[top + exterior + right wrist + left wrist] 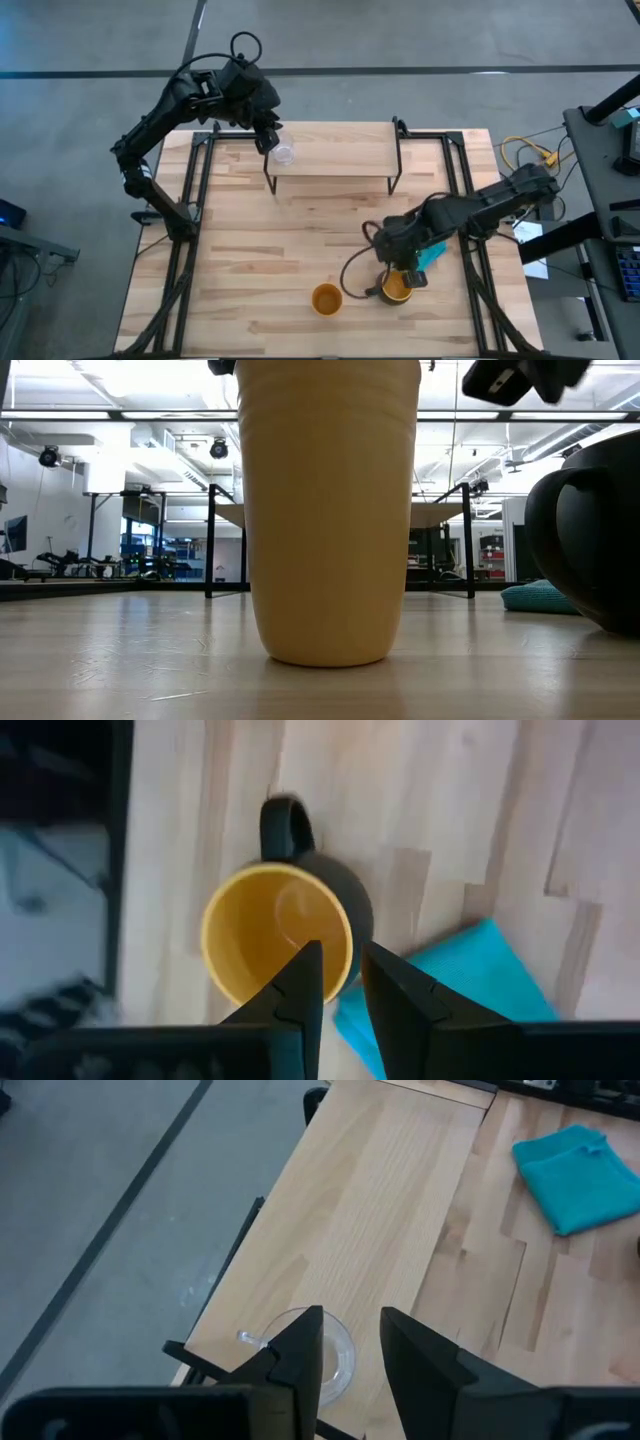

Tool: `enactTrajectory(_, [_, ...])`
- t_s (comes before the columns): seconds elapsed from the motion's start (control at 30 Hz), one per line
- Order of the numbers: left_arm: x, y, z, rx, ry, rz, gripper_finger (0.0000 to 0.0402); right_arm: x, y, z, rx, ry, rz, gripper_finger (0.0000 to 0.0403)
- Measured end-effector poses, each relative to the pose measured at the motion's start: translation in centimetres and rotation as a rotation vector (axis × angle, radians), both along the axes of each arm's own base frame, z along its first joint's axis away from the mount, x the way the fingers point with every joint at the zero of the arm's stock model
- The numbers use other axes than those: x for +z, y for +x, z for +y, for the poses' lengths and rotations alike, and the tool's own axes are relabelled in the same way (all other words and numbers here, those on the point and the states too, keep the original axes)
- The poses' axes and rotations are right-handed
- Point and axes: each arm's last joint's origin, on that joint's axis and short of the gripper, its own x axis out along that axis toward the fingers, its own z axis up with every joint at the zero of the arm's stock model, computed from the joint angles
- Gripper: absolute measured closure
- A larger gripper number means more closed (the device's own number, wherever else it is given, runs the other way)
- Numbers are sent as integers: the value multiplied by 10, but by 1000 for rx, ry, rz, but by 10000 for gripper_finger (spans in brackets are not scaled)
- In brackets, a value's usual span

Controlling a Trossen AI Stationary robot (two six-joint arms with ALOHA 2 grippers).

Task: Stack small to large cups/mugs on shelf
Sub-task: Put the black mug on the shelf

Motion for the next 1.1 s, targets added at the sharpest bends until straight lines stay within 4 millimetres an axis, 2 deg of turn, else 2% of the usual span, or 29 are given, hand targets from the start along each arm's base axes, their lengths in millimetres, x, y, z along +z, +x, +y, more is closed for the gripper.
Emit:
enactTrajectory(0.17, [-1, 0, 0, -3, -3, 11, 313, -22, 9, 11, 198, -63, 52, 335])
enactTrajectory(0.43, [-2, -1, 0, -7, -3, 21, 313, -47, 23, 16, 245, -105, 124, 335])
enactTrajectory(0.63, [-2, -1, 0, -37, 21, 35, 313, -54, 26, 17, 239, -109, 149, 335])
enactTrajectory(0.93, [-2, -1, 0, -39, 23, 35, 313, -54, 28, 18, 229, -103, 133, 335])
enactTrajectory(1.1, [-2, -1, 0, -39, 23, 35, 313, -58, 33, 20, 331, -109, 84, 335])
